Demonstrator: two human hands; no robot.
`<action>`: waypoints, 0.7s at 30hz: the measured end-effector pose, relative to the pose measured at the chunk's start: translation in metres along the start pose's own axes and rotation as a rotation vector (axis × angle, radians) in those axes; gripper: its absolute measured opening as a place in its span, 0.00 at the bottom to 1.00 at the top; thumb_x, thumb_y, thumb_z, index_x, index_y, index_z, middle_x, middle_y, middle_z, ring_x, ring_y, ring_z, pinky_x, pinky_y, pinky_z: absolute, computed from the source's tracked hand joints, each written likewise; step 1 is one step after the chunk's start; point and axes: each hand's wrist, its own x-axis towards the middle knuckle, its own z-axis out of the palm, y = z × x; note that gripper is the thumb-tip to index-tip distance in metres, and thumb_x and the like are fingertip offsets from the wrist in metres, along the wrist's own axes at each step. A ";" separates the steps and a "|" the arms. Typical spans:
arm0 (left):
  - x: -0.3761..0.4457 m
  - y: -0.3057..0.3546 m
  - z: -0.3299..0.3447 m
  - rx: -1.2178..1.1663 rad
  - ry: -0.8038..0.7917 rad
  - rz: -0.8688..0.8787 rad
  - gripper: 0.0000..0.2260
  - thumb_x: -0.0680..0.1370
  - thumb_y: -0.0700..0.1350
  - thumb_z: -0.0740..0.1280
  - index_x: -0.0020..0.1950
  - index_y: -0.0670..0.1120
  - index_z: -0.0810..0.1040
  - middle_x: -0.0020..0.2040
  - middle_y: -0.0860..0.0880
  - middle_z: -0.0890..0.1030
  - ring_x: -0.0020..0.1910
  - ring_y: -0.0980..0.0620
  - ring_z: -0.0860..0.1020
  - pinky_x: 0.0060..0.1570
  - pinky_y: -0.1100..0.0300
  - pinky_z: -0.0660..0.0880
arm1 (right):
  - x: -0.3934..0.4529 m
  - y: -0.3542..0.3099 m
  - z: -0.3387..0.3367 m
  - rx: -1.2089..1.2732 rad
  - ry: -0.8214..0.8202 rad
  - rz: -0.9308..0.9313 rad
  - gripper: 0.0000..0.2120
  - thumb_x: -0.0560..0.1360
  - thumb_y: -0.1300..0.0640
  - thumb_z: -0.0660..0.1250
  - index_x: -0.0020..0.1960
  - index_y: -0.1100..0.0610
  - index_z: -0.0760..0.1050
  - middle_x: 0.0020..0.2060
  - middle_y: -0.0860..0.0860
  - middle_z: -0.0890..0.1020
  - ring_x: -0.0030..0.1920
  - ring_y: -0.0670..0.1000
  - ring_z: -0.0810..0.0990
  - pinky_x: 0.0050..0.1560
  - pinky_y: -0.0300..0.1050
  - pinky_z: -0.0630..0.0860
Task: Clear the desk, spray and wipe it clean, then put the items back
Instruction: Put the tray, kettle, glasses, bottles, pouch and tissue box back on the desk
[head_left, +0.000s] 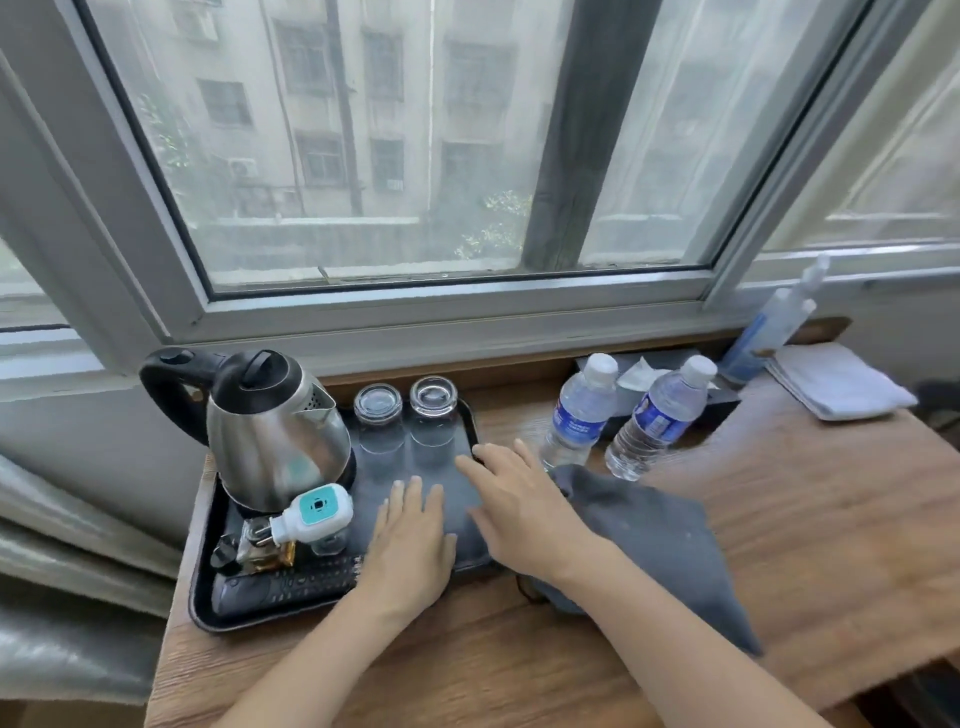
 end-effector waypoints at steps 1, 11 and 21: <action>-0.004 0.002 0.002 0.015 0.010 0.030 0.30 0.87 0.52 0.57 0.86 0.45 0.51 0.86 0.40 0.48 0.85 0.39 0.44 0.82 0.46 0.47 | -0.016 0.000 -0.002 0.000 0.006 0.028 0.24 0.76 0.55 0.69 0.70 0.57 0.70 0.64 0.54 0.75 0.67 0.56 0.72 0.75 0.57 0.60; -0.019 0.032 0.028 -0.167 0.106 0.357 0.24 0.84 0.45 0.65 0.80 0.44 0.68 0.80 0.43 0.67 0.82 0.37 0.59 0.81 0.46 0.56 | -0.142 0.013 0.001 -0.059 0.034 0.505 0.38 0.76 0.42 0.65 0.81 0.51 0.57 0.80 0.53 0.62 0.81 0.56 0.57 0.79 0.63 0.55; -0.031 0.080 0.005 -0.334 -0.029 0.330 0.12 0.87 0.45 0.57 0.70 0.49 0.70 0.57 0.49 0.79 0.57 0.46 0.78 0.59 0.50 0.75 | -0.161 0.035 0.003 -0.143 -0.222 0.623 0.44 0.76 0.44 0.69 0.83 0.46 0.47 0.81 0.59 0.54 0.80 0.67 0.53 0.79 0.67 0.46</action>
